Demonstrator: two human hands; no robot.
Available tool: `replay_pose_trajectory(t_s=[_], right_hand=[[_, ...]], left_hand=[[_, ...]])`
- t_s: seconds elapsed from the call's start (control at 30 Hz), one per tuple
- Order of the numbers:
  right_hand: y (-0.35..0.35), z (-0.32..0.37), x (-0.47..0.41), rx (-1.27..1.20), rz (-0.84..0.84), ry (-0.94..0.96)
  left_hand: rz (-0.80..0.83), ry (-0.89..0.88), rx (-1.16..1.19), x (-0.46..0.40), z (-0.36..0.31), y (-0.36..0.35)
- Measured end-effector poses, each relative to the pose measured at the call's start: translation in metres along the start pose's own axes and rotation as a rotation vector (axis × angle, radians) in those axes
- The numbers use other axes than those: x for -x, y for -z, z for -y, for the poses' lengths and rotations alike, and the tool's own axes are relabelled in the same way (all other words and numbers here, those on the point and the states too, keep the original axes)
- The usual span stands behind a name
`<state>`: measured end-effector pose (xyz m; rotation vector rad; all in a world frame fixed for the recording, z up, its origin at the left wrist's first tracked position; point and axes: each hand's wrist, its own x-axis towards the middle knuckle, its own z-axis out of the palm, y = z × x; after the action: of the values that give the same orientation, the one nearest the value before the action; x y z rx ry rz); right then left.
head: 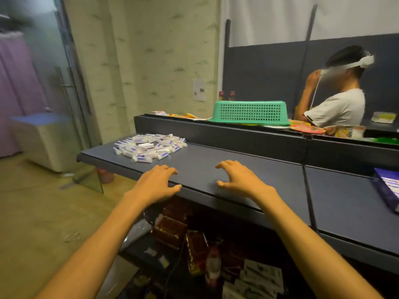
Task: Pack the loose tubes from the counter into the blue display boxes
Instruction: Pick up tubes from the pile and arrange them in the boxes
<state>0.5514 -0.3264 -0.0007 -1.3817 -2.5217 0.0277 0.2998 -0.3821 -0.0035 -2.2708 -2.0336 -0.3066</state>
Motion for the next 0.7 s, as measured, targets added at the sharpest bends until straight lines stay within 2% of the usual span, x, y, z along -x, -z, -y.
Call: replay_pose_trajectory(t_s=[0.27, 0.7], right_hand=[[-0.028, 0.088, -0.094, 0.034, 0.026, 0.059], [-0.069, 0.117, -0.246, -0.051, -0.052, 0.005]], left_hand=[[-0.048, 0.118, 0.016, 0.008, 0.121, 0.008], [-0.05, 0.079, 0.008, -0.112, 0.262, 0.003]])
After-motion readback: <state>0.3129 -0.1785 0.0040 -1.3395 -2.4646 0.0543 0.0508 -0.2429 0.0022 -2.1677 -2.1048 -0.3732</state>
